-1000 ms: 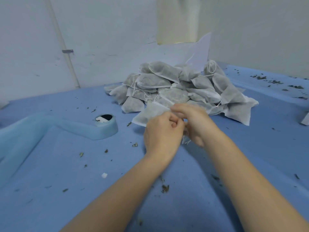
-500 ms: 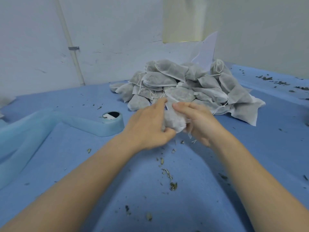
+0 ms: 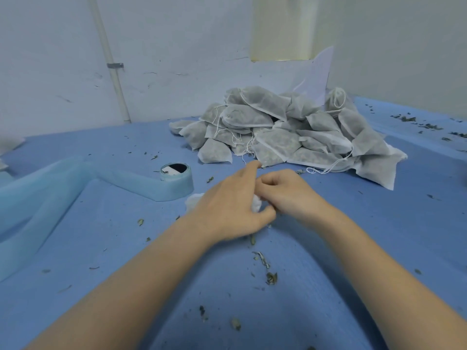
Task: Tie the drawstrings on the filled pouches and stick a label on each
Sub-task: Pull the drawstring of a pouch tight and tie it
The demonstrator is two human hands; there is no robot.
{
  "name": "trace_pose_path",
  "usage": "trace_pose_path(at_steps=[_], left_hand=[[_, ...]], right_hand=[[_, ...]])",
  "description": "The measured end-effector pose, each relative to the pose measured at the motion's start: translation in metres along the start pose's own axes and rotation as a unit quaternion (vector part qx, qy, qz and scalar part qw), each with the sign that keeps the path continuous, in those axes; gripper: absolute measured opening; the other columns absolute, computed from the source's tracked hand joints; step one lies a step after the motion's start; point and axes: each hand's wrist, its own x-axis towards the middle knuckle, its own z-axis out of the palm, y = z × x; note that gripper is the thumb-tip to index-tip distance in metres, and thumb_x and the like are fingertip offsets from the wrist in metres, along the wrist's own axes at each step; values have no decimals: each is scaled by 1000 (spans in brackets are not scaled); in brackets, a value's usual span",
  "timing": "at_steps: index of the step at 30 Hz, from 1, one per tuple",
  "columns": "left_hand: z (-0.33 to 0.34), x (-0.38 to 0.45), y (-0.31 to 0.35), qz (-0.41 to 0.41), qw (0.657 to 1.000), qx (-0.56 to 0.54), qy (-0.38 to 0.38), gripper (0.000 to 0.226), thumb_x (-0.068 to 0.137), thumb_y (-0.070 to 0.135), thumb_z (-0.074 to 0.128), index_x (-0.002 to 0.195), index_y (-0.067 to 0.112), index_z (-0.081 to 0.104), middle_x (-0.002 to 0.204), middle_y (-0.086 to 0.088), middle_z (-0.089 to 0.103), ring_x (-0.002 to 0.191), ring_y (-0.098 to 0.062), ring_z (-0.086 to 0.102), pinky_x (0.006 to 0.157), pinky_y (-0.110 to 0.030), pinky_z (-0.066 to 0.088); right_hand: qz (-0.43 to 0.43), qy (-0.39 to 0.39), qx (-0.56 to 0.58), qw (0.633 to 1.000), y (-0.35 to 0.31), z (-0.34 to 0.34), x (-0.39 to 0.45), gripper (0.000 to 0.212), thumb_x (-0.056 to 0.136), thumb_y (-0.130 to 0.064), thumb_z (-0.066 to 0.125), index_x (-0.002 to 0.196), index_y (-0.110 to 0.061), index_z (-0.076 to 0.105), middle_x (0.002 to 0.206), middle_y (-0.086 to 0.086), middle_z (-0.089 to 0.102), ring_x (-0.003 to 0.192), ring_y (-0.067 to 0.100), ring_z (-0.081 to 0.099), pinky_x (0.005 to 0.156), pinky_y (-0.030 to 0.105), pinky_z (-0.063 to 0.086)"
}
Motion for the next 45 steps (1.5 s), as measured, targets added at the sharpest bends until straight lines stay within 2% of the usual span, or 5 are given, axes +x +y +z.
trace_pose_path(at_steps=[8, 14, 24, 32, 45], left_hand=[[-4, 1, -17, -18, 999, 12, 47, 35, 92, 51, 44, 114, 26, 53, 66, 13, 45, 83, -18, 53, 57, -27, 31], [-12, 0, -26, -40, 996, -38, 72, 20, 95, 36, 46, 88, 23, 60, 83, 7, 62, 84, -20, 57, 72, -34, 45], [-3, 1, -30, -121, 950, -263, 119, 13, 93, 24, 53, 81, 28, 54, 66, 16, 65, 51, 3, 53, 55, -9, 40], [-1, -5, -28, -149, 940, -254, 174, 14, 87, 32, 61, 80, 21, 61, 81, 11, 68, 79, -1, 56, 67, -9, 36], [-3, -3, -24, -212, 916, -285, 187, 22, 92, 27, 56, 76, 18, 67, 72, 12, 65, 83, -12, 61, 78, -26, 43]], right_hand=[[22, 82, 38, 996, 3, -5, 8, 27, 87, -26, 57, 60, -25, 60, 48, -14, 50, 52, 9, 42, 51, 24, 30], [42, 102, -66, 992, 2, -11, 4, 41, 85, -33, 57, 45, -23, 61, 45, -12, 44, 45, 8, 35, 46, 19, 29], [74, -16, 502, 862, -5, 14, 7, 34, 87, -8, 36, 93, -10, 70, 50, -8, 27, 51, 9, 9, 35, 16, 9], [61, -44, 218, 973, -9, 23, 4, 54, 85, -6, 39, 117, -42, 64, 57, -4, 43, 46, 9, 24, 37, 16, 23], [-25, 123, -2, 992, -11, 36, 5, 15, 87, -17, 57, 94, -30, 60, 47, -13, 55, 45, -2, 46, 46, 7, 34]])
